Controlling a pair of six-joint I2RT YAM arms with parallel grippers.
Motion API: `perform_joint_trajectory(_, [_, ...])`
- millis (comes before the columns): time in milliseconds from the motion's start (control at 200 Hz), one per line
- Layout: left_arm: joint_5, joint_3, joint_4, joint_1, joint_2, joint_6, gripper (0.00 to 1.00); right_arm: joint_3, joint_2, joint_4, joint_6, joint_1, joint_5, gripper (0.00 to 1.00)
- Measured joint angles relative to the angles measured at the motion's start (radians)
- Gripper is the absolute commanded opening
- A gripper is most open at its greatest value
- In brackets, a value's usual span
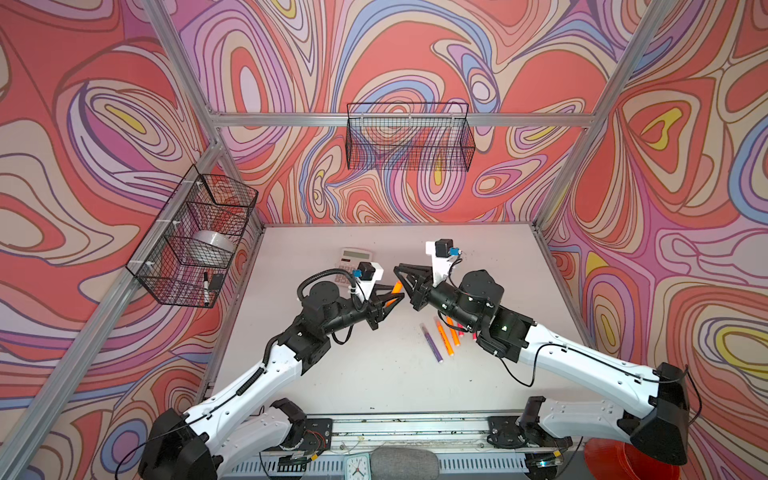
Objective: Insert the pens into the pen caps
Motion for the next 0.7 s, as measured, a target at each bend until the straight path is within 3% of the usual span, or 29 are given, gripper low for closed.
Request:
perform_joint_trajectory(200, [-0.090, -0.253, 0.113, 0.032, -0.167, -0.101, 0.84, 0.088, 0.116, -0.246, -0.010, -0.005, 0.057, 0.00])
perform_joint_trajectory(376, [-0.179, -0.454, 0.009, 0.032, -0.363, -0.191, 0.85, 0.132, 0.172, -0.376, -0.032, -0.105, 0.058, 0.00])
perform_joint_trajectory(546, [-0.346, -0.425, -0.269, 0.032, -0.557, -0.246, 0.89, 0.188, 0.283, -0.476, -0.064, -0.193, -0.006, 0.00])
perform_joint_trajectory(701, [-0.536, -0.317, -0.476, 0.032, -0.608, -0.285, 0.97, 0.185, 0.403, -0.547, -0.090, -0.196, -0.087, 0.00])
